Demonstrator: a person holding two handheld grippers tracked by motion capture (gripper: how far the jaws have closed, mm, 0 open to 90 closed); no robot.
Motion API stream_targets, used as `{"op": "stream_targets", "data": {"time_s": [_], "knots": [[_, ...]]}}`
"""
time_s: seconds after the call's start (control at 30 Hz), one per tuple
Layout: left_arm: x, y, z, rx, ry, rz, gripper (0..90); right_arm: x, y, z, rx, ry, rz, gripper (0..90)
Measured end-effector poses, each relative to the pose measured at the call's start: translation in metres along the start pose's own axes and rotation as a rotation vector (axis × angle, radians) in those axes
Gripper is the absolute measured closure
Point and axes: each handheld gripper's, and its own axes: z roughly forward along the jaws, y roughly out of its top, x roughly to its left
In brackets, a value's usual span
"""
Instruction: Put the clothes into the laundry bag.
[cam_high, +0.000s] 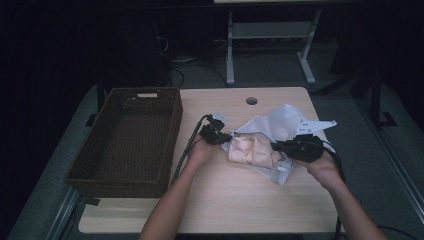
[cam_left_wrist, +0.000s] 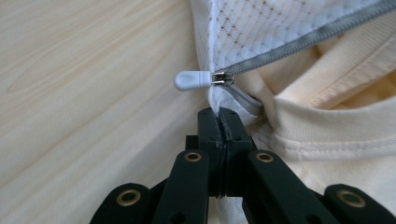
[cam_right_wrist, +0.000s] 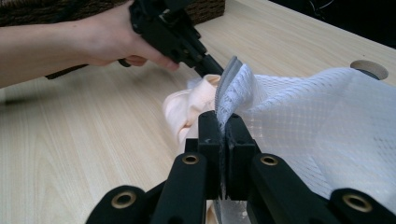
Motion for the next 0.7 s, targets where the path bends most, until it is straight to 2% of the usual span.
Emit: {"op": "stream_targets", "data": {"time_s": [0.13,0.37,0.7], "knots": [[-0.009,-0.008,-0.015,-0.005,0.006,0.015,88.9,-0.002,-0.001,0.0,-0.001,-0.005,0.005,86.8],[-0.029,-0.025,-0.046,-0.023,0.001,0.014,88.9,-0.005,-0.001,0.005,0.007,-0.008,0.015,86.8],[-0.056,-0.056,-0.08,-0.037,-0.053,0.003,88.8,-0.005,0.006,0.018,0.02,-0.004,0.003,86.9]]}}
